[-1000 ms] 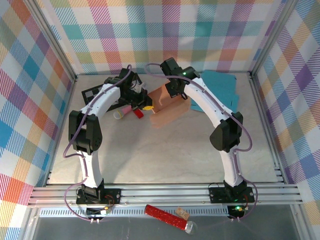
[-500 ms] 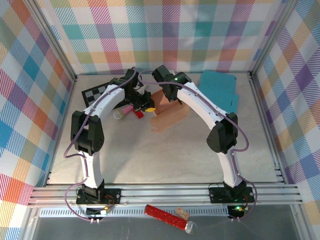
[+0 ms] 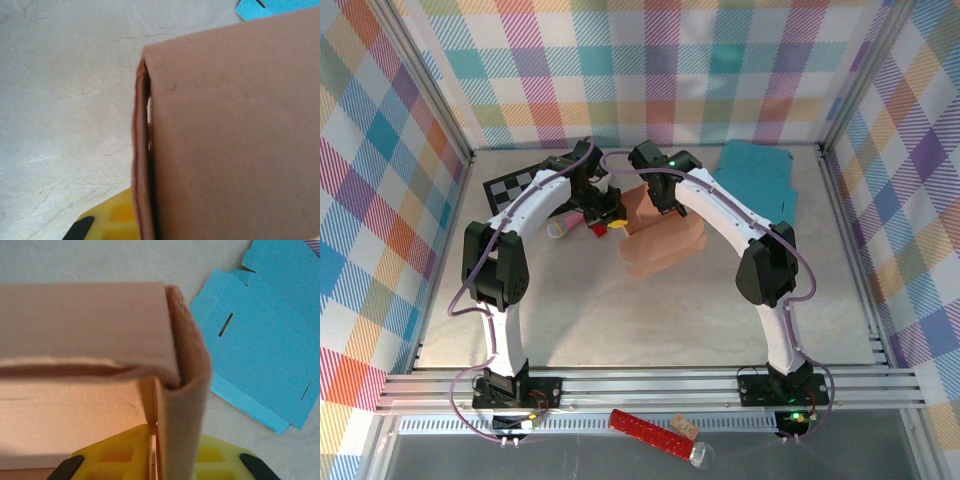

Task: Fold the paper box

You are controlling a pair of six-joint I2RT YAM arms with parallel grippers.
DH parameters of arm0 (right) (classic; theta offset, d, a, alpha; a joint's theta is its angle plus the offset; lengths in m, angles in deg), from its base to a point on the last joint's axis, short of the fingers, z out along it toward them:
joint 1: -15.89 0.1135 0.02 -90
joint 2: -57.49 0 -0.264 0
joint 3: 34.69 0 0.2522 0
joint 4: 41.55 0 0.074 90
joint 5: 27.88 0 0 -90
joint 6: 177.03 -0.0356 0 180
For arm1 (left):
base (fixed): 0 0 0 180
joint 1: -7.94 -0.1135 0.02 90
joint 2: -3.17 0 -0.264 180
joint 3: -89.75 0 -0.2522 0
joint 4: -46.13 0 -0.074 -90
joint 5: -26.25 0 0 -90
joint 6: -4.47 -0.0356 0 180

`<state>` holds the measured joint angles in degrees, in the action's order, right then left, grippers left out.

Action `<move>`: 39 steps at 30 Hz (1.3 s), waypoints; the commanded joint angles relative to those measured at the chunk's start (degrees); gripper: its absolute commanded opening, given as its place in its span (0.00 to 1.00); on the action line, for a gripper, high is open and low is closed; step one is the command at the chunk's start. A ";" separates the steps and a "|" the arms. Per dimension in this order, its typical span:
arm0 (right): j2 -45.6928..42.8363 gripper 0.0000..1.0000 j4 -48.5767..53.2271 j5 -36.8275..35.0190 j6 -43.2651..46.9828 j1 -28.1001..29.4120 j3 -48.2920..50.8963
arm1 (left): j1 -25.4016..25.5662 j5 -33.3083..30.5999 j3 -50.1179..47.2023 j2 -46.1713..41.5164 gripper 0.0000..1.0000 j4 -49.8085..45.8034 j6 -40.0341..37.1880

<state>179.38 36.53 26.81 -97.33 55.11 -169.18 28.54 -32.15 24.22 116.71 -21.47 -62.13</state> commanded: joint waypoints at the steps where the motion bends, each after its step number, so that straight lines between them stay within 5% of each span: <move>1: -2.21 0.16 2.51 0.02 -1.42 0.10 0.83 | 0.23 0.67 0.54 -1.84 0.00 0.76 0.95; 5: -2.02 0.00 2.62 -3.40 -1.67 0.10 1.25 | 0.32 1.06 0.82 -1.67 0.00 0.51 0.78; 14: -0.21 0.00 3.78 -7.95 -2.72 1.94 0.41 | 1.20 -0.70 1.20 -1.54 0.00 -0.08 1.43; 22: -2.72 0.00 4.30 1.37 -12.99 2.56 9.63 | 2.20 -8.45 -2.53 -2.31 0.00 -1.20 3.26; 29: -8.57 0.00 -4.28 4.01 -19.29 4.45 24.20 | 4.07 -14.34 -14.72 -5.16 0.00 8.64 6.14; 39: -9.65 0.00 -8.24 3.86 -23.11 5.34 32.24 | 6.88 -17.76 -23.18 -4.91 0.06 18.66 8.59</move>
<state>172.36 25.25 30.66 -118.21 60.27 -138.32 35.29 -44.17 2.27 113.41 -8.25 -56.56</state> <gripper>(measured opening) 0.091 0.068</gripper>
